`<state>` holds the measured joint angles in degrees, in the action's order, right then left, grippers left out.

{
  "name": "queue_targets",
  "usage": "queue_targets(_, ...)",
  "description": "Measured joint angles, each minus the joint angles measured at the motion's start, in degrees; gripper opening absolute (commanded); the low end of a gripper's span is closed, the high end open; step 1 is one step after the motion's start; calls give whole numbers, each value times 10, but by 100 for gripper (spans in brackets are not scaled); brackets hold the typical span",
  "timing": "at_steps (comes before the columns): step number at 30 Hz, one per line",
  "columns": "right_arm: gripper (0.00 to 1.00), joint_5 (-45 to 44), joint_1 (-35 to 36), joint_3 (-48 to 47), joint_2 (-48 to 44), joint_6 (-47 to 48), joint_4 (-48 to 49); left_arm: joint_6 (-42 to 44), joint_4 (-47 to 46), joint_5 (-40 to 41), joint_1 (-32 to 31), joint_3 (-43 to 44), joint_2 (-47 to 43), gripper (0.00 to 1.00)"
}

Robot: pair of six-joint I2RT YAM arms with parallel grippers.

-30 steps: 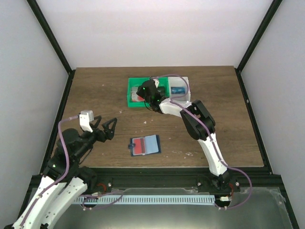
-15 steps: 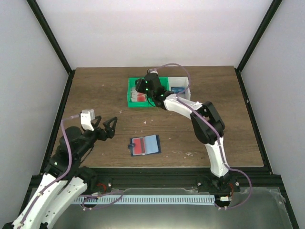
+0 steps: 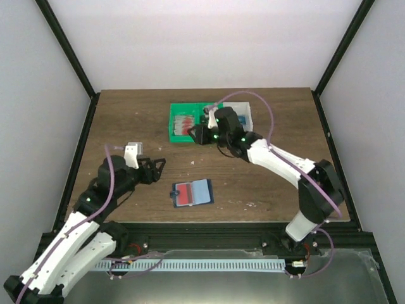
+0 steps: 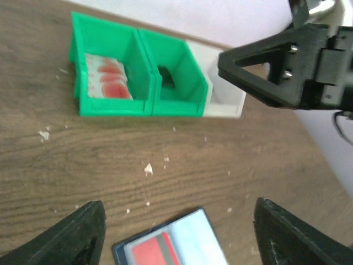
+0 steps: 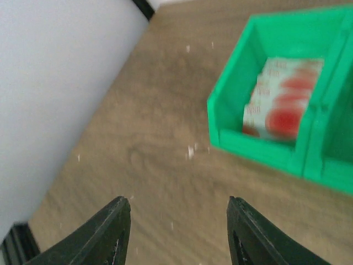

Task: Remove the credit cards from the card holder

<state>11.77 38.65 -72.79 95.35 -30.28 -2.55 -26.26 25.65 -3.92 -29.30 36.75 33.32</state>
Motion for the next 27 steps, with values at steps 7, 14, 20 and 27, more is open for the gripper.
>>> queue_targets(7,45,60,8,152,-129,6,-48,-55,-36,-99,0,-23,59,49)
queue_targets(14,43,96,36,246,-187,-29,-40,-118,-109,-171,0,-107,89,37)
queue_targets(20,41,103,77,304,-188,-59,-16,-168,-170,-209,0,-181,94,21)
queue_targets(27,38,101,123,341,-169,-98,28,-216,-254,-250,-3,-262,123,16)
